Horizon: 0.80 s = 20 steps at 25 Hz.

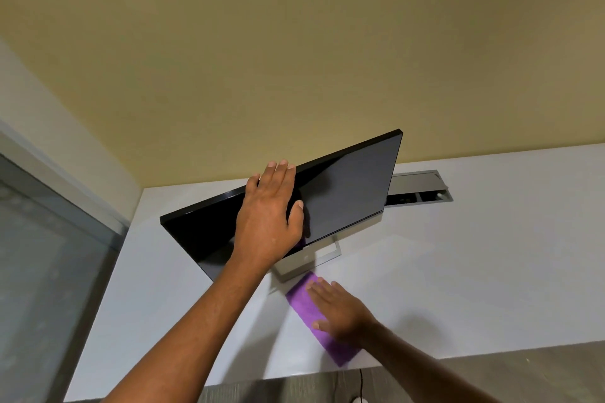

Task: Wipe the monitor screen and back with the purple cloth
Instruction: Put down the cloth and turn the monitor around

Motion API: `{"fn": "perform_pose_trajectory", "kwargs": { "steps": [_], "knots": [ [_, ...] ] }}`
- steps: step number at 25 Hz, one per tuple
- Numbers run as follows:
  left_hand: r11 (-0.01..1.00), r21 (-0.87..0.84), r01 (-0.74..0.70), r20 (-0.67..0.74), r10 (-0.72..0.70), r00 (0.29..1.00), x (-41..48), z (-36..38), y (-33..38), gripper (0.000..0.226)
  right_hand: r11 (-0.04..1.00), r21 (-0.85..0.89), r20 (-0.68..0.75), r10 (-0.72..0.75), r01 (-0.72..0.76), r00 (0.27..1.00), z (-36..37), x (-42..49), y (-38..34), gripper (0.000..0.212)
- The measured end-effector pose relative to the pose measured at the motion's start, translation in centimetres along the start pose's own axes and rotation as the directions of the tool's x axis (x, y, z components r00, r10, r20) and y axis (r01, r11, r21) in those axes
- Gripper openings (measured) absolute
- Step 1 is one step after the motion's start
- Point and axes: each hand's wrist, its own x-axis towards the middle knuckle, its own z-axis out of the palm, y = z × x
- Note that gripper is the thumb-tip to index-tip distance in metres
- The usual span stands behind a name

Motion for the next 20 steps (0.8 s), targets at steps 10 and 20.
{"fn": "perform_pose_trajectory", "kwargs": {
  "steps": [10, 20],
  "knots": [
    [0.999, -0.014, 0.039, 0.088, -0.037, 0.995, 0.0, -1.4, 0.5, 0.068, 0.956, 0.243, -0.385, 0.251, -0.166, 0.888, -17.1, -3.3, 0.6, 0.052],
    [0.996, -0.029, 0.083, 0.112, -0.079, 0.991, -1.0, -4.9, -0.9, 0.051, 0.997, 0.034, -0.77, -0.016, 0.066, 0.638, -31.4, -0.3, -0.1, 0.025]
  ]
}}
